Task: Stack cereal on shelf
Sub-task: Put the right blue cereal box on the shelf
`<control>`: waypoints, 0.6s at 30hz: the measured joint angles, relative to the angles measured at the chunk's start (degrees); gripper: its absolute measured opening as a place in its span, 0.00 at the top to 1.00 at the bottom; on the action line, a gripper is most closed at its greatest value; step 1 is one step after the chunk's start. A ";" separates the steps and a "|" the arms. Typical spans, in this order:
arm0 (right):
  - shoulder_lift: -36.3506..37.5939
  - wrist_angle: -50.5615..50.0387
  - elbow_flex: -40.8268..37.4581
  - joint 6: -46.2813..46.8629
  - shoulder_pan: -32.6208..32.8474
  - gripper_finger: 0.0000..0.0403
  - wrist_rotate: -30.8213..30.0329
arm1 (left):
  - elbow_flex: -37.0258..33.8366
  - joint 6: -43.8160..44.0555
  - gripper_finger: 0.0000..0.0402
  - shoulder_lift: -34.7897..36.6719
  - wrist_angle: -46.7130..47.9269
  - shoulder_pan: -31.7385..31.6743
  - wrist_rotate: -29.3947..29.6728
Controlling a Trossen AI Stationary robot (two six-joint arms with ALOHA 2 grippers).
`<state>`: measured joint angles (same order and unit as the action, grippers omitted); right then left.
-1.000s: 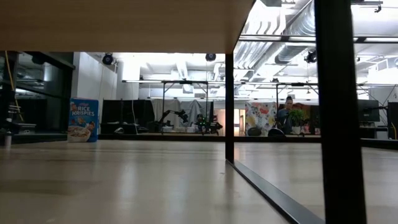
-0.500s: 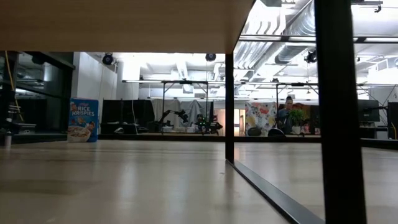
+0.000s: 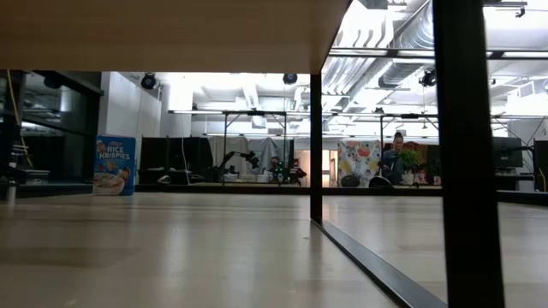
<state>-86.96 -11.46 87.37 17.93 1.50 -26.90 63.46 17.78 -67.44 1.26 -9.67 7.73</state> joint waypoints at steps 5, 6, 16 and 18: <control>1.17 -1.67 -0.02 -0.30 0.02 0.61 0.26 | 0.00 -1.31 0.72 1.23 2.41 -0.27 0.24; 1.94 -2.58 -0.02 -0.46 0.02 0.57 0.23 | 0.00 -1.73 0.73 1.94 3.46 -0.48 0.23; 8.77 -15.86 -0.02 0.23 0.04 0.40 -0.06 | 0.00 -1.80 0.74 15.98 23.90 0.13 -5.18; 9.30 -18.13 -0.02 1.46 0.07 0.40 -0.06 | 0.00 0.21 0.75 19.47 28.05 2.69 -7.84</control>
<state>-77.66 -29.58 87.35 19.40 1.56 -26.96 63.46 17.99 -47.97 29.30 -6.98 -0.12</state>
